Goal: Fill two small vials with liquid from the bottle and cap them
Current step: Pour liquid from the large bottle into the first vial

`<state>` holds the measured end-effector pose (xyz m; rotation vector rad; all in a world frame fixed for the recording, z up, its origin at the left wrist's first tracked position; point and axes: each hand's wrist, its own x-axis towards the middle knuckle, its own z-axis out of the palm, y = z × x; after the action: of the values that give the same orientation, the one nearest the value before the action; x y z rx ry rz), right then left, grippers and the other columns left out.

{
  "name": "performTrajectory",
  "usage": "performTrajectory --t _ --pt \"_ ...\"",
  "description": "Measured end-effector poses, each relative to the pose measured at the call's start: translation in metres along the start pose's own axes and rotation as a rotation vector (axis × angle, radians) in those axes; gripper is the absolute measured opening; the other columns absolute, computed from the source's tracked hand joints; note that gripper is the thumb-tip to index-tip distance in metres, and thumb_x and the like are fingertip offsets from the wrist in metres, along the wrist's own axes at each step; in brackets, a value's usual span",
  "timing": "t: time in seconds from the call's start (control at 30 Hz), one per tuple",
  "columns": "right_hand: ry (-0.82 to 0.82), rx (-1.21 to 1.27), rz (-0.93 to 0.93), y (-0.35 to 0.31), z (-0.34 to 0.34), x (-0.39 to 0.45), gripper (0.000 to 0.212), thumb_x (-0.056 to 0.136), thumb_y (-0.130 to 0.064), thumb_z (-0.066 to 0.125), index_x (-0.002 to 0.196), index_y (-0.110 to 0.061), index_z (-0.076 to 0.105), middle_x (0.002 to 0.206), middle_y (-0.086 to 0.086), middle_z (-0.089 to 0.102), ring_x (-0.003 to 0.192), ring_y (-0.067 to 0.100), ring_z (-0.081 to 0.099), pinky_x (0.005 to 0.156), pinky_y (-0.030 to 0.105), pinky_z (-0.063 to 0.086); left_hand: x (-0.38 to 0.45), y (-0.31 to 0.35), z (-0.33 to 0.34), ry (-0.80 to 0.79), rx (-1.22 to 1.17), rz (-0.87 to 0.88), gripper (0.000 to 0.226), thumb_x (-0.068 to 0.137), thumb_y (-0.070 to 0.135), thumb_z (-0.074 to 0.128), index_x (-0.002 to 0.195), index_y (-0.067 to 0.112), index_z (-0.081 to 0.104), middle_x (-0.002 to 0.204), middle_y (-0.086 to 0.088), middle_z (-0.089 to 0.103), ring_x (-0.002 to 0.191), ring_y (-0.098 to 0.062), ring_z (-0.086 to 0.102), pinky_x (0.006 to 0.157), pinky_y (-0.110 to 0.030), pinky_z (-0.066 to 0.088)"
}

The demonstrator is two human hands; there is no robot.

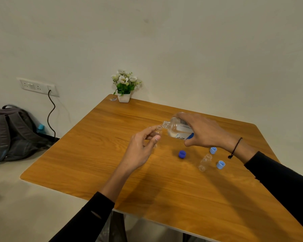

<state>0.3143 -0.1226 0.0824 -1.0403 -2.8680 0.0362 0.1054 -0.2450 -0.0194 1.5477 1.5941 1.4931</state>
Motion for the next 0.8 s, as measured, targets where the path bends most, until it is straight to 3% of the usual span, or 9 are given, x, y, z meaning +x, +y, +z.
performTrajectory --t 0.6,0.8 --pt "-0.001 -0.015 -0.009 0.0032 -0.0007 -0.0005 0.097 0.076 -0.039 0.087 0.156 -0.034 0.033 0.143 -0.008 0.056 0.120 0.019 0.054 0.075 0.032 0.048 -0.0012 0.0043 0.0015 -0.003 0.007 -0.017 0.041 0.107 0.025 0.065 0.148 0.023 0.063 0.122 0.003 0.077 0.114 -0.015 0.072 0.089 -0.049 0.067" --pt "-0.002 -0.017 -0.012 0.0025 -0.0017 -0.0018 0.098 0.075 -0.039 0.086 0.156 -0.035 0.032 0.145 -0.009 0.054 0.121 0.020 0.054 0.078 0.036 0.055 -0.0017 0.0056 0.0012 0.002 0.009 -0.011 0.042 0.107 0.025 0.065 0.148 0.023 0.063 0.121 0.001 0.077 0.114 -0.018 0.072 0.088 -0.049 0.066"
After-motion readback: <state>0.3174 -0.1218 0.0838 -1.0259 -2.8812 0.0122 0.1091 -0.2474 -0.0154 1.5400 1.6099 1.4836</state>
